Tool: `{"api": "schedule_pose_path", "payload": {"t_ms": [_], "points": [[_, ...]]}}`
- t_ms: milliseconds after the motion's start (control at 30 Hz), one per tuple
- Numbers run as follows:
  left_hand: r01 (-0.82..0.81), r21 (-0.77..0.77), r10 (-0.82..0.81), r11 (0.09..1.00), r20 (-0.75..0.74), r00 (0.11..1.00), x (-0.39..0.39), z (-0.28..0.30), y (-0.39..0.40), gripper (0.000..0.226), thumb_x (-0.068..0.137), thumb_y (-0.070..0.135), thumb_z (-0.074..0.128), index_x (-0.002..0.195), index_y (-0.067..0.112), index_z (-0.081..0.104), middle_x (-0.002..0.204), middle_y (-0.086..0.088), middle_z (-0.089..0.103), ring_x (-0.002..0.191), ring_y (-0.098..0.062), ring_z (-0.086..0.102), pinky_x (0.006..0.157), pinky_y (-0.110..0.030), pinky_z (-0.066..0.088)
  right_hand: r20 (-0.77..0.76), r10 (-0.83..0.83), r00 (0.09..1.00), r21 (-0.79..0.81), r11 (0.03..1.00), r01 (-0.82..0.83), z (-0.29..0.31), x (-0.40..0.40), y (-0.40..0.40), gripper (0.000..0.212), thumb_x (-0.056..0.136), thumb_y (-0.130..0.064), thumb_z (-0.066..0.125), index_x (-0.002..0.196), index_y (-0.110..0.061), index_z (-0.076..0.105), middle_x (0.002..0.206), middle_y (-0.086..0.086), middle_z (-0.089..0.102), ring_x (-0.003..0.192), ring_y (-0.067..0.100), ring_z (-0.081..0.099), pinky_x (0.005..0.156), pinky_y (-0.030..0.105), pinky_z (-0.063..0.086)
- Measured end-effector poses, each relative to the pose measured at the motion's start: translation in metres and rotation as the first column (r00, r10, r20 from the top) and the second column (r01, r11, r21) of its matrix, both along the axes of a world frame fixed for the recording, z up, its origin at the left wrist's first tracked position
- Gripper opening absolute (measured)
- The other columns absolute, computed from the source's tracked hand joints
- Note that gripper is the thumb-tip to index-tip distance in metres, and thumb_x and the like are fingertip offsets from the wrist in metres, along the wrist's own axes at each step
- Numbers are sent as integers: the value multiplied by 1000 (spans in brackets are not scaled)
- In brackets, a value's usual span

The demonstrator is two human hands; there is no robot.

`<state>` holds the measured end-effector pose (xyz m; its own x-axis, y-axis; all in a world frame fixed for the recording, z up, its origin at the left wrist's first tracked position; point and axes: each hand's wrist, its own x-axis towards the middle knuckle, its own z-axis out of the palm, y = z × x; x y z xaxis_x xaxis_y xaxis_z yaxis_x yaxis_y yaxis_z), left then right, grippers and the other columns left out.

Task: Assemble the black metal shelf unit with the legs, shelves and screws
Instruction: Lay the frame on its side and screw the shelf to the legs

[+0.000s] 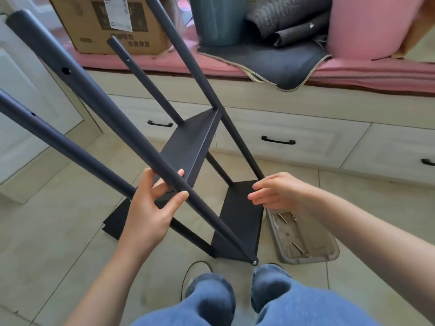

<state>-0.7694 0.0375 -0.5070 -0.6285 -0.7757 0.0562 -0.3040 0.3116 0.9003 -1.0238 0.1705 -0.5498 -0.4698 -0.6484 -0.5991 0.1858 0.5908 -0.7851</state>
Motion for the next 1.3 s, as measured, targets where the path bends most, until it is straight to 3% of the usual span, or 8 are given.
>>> {"api": "schedule_pose_path", "payload": {"t_ms": [100,267,400,567,700,867,1133,1300], "points": [[-14,3,14,1000,-4,1000,-6,-2,2,42,89,13,73,111,37,47,113,28,71,105,15,62,82,2,42,-31,13,999,135,991,-9,-36,-25,21,19,100,-18,55,113,-7,63,94,9,77,93,23,74,94,43,55],[-19,2,19,1000,-7,1000,-13,0,8,43,90,11,72,118,31,46,114,22,72,106,17,60,79,6,38,-190,-58,980,277,955,110,-103,-45,48,18,98,-13,58,108,0,66,97,16,74,84,26,71,79,38,58],[-43,-10,44,999,2,999,-15,0,10,41,89,12,73,112,33,45,111,26,72,105,14,63,81,5,39,-352,14,936,396,908,136,-164,-56,57,19,93,-7,56,100,5,69,89,18,71,83,33,71,80,43,60],[-45,-36,45,998,6,999,-20,-1,12,42,89,14,72,113,35,45,113,26,72,110,4,66,99,-22,46,-457,237,857,540,840,55,-195,-59,53,25,96,-10,55,115,5,62,120,23,64,115,38,60,85,33,47],[-45,-59,45,997,-1,999,-24,1,13,45,85,22,74,113,42,44,116,23,72,117,-4,65,109,-42,44,-490,250,835,535,842,62,-223,-65,51,23,95,0,47,113,7,60,117,28,61,109,40,59,83,37,45],[-53,-75,53,996,8,999,-26,2,14,48,85,23,73,112,48,43,116,23,72,118,-3,64,112,-42,42,-568,248,785,493,866,82,-236,-64,52,25,96,7,41,115,16,55,118,35,54,111,47,55,89,44,45],[-44,-66,45,997,15,999,-26,3,11,53,88,19,72,117,50,41,118,21,71,119,-2,64,112,-40,41,-600,461,654,613,790,5,-238,-70,51,29,95,4,40,115,1,61,116,24,62,110,38,62,87,40,50],[-36,-52,36,998,1,999,-26,1,9,51,89,15,72,121,42,42,120,21,71,120,-2,63,114,-44,40,-585,558,589,683,730,-13,-235,-69,51,33,95,3,40,116,-4,63,116,19,65,110,34,64,85,37,51]]}}
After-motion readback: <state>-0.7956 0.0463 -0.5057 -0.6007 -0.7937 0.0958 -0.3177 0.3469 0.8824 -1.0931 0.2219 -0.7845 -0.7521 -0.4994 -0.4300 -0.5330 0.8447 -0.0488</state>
